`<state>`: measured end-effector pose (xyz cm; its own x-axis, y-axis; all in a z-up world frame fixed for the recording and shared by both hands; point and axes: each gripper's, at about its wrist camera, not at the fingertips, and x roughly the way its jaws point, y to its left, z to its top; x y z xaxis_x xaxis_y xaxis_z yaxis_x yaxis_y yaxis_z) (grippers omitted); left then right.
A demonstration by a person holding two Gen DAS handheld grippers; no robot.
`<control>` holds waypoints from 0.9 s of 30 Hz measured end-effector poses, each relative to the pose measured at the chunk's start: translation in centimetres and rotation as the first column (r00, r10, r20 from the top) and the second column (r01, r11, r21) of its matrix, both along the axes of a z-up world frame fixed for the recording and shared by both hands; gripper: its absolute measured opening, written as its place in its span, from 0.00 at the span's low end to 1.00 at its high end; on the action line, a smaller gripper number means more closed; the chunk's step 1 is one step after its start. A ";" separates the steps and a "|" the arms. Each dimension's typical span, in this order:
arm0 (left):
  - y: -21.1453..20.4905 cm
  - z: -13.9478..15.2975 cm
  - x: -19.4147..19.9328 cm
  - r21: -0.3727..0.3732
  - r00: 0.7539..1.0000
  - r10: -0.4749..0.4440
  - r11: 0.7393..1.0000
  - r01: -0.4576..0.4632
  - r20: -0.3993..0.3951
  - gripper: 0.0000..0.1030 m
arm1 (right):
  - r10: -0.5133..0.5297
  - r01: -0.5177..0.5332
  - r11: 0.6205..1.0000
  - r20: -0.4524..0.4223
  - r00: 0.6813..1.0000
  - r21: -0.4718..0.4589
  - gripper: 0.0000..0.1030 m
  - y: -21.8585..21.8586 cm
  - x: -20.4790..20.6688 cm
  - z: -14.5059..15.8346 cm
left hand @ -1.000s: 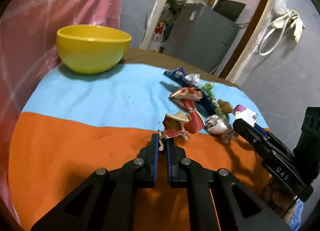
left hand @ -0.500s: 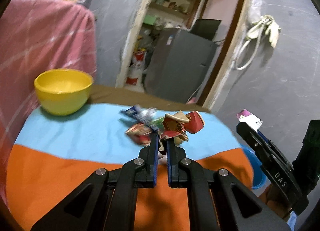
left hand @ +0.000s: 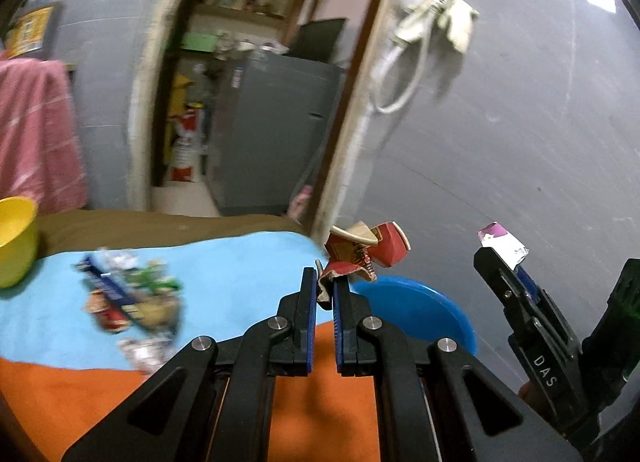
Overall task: Collect trash
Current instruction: 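Lift both held wrappers and carry them over the blue bucket, then open both tools to drop the wrappers into the blue bucket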
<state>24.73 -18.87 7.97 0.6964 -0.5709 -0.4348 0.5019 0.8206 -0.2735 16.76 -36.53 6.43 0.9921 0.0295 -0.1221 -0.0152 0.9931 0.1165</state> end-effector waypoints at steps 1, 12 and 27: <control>-1.1 -0.1 0.3 0.004 1.000 -0.020 1.000 0.020 -0.009 0.05 | -0.022 0.022 1.000 -0.005 1.000 0.008 0.39 -0.9 -0.2 -0.1; -10.5 -3.7 3.5 0.079 0.975 -0.138 0.985 0.153 -0.172 0.05 | -0.173 0.191 0.975 -0.150 0.973 0.113 0.39 -8.5 -0.5 -2.9; -17.5 -9.7 5.7 0.188 0.933 -0.140 0.959 0.211 -0.332 0.06 | -0.197 0.308 0.918 -0.383 0.902 0.252 0.42 -14.3 0.9 -7.3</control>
